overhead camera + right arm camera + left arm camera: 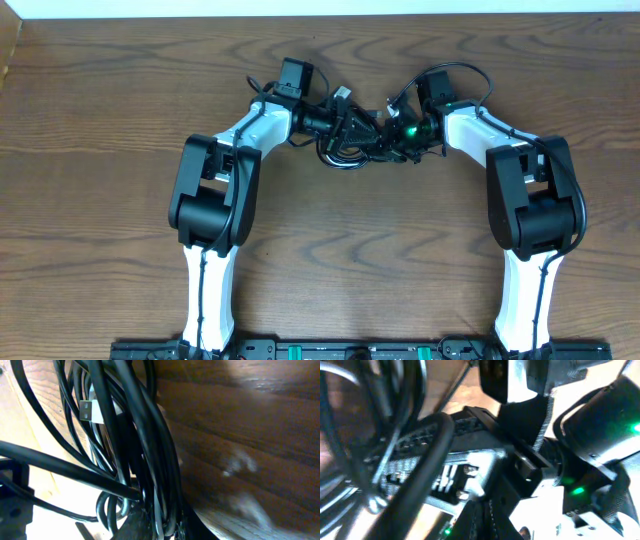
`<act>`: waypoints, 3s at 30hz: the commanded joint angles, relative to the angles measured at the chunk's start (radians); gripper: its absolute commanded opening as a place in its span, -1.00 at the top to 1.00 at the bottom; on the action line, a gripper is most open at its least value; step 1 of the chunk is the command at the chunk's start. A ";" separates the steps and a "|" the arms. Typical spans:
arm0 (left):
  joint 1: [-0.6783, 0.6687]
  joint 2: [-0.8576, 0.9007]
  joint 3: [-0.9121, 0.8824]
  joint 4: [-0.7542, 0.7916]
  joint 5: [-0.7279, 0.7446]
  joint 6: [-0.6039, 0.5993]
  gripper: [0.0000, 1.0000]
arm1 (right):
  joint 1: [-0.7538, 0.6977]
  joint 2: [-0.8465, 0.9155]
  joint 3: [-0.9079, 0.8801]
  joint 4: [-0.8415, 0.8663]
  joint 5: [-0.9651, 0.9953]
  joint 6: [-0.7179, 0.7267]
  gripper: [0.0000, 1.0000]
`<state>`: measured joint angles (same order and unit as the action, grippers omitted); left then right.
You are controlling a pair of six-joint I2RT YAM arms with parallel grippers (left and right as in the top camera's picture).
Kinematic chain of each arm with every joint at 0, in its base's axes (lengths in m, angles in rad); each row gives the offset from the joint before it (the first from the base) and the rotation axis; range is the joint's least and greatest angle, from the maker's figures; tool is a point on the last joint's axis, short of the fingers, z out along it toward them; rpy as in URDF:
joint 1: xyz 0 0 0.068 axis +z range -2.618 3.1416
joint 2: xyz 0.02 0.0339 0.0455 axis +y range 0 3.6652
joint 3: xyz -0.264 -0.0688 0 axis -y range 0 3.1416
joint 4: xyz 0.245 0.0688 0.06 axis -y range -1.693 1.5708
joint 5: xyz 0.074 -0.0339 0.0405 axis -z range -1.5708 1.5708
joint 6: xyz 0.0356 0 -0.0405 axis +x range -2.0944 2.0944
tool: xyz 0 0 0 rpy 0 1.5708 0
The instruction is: Untangle cables
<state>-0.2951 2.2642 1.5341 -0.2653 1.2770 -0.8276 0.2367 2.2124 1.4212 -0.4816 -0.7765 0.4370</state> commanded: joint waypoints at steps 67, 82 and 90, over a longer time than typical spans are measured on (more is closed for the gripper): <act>0.000 -0.022 0.018 -0.145 -0.329 0.114 0.29 | 0.039 0.013 -0.011 -0.004 0.095 -0.007 0.77; -0.024 -0.022 0.018 -0.190 -0.414 0.117 0.81 | 0.040 0.013 -0.011 -0.005 0.097 -0.007 0.76; -0.001 -0.022 0.018 -0.189 -0.322 0.155 0.85 | 0.039 0.013 -0.011 -0.005 0.098 -0.007 0.77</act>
<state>-0.3103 2.2551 1.5421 -0.4484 0.8921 -0.7219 0.2630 2.2112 1.4212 -0.4812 -0.7540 0.4370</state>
